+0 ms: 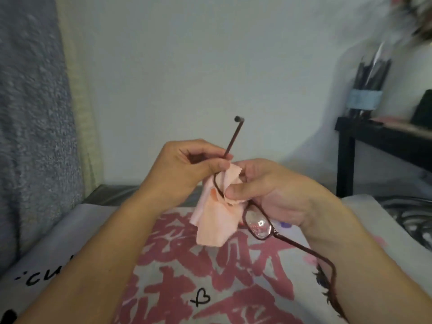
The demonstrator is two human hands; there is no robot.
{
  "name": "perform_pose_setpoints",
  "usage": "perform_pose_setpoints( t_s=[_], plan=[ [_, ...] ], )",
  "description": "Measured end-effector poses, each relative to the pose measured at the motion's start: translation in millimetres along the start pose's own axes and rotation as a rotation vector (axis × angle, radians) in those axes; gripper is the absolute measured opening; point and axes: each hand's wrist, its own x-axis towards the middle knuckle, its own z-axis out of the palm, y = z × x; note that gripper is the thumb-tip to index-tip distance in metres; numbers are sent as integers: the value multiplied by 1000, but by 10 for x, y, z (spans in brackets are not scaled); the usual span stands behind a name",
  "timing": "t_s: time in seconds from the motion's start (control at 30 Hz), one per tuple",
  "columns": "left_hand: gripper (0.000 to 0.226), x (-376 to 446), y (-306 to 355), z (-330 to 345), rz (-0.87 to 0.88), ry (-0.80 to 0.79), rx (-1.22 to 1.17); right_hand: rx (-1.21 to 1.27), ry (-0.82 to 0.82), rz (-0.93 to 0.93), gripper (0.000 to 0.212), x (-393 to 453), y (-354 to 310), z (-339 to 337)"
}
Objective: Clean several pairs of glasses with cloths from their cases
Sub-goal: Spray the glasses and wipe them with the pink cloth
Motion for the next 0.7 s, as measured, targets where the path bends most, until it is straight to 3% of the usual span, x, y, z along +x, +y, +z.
perform_pose_setpoints(
  t_s=[0.33,0.5,0.6,0.7],
  plan=[
    [24,221,-386,123,47,92,20,-15,47,79,35,206,46,-265],
    [22,137,-471,145,46,127,18,-76,101,90,25,259,110,-194],
    [25,87,-486,144,28,143,-11,-12,119,78,9,272,121,-112],
    [16,90,-453,103,19,136,-30,39,75,79,10,293,136,-116]
  ],
)
